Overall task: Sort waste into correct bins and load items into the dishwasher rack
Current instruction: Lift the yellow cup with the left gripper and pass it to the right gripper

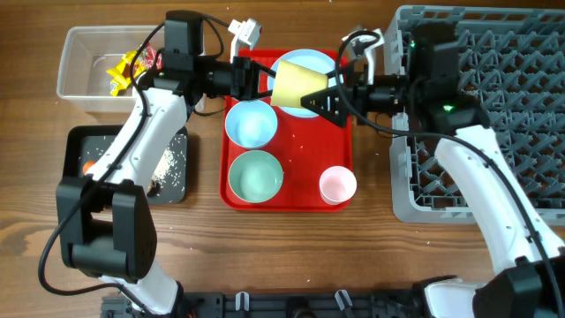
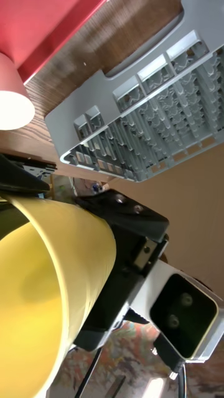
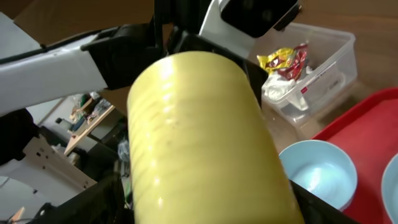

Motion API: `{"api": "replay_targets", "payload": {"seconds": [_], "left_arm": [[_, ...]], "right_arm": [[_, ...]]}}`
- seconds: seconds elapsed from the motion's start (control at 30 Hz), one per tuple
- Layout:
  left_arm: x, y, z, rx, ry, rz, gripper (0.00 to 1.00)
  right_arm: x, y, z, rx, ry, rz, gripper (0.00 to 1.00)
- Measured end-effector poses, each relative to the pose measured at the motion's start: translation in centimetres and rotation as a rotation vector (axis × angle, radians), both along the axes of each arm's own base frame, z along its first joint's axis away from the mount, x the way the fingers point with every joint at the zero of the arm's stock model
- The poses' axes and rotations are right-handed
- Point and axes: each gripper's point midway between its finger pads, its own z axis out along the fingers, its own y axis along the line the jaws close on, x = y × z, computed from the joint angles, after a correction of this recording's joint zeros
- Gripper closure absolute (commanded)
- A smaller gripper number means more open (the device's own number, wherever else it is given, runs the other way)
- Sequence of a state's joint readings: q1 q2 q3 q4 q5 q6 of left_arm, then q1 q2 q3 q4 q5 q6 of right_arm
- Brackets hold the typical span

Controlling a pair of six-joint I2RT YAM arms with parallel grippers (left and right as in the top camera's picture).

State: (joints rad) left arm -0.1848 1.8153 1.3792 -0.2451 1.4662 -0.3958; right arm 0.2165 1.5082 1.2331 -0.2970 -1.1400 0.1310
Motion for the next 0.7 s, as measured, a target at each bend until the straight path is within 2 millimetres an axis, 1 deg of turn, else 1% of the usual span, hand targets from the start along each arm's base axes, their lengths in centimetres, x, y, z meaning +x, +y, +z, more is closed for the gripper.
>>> {"api": "replay_targets", "payload": {"seconds": [0.07,0.2,0.3,0.43,0.57,0.6,0.63,0.67,0.7], "left_arm": [[-0.09,-0.18,-0.03,0.002,0.000,-0.003,0.96],[-0.09,-0.17,0.01,0.000,-0.003,-0.004,0.96],[-0.11,-0.16,0.07,-0.002,-0.003,-0.006,0.96],[-0.06,-0.09,0.17,-0.004,0.002,-0.005,0.96],[-0.07,-0.10,0.17,-0.004,0.003,-0.006,0.96],[-0.08,-0.12,0.17,-0.004,0.003,-0.006,0.96],[-0.08,-0.12,0.17,-0.004,0.003,-0.006,0.96],[-0.08,-0.12,0.17,-0.004,0.003,-0.006,0.96],[-0.09,-0.12,0.17,-0.004,0.002,-0.007,0.96]], "right_arm": [[0.03,0.50,-0.64,-0.002,0.020,0.013,0.33],[0.09,0.60,-0.44,0.003,0.009,0.016,0.34],[0.35,0.67,-0.05,0.015,0.001,0.011,0.33],[0.46,0.77,0.11,0.024,0.003,0.013,0.26],[0.65,0.79,0.28,0.026,-0.011,0.009,0.25],[0.68,0.79,0.32,0.027,-0.014,0.009,0.26],[0.70,0.79,0.32,0.027,-0.015,0.008,0.31],[0.72,0.78,0.31,0.026,-0.015,0.007,0.36],[0.74,0.79,0.36,0.028,-0.015,0.007,0.46]]}}
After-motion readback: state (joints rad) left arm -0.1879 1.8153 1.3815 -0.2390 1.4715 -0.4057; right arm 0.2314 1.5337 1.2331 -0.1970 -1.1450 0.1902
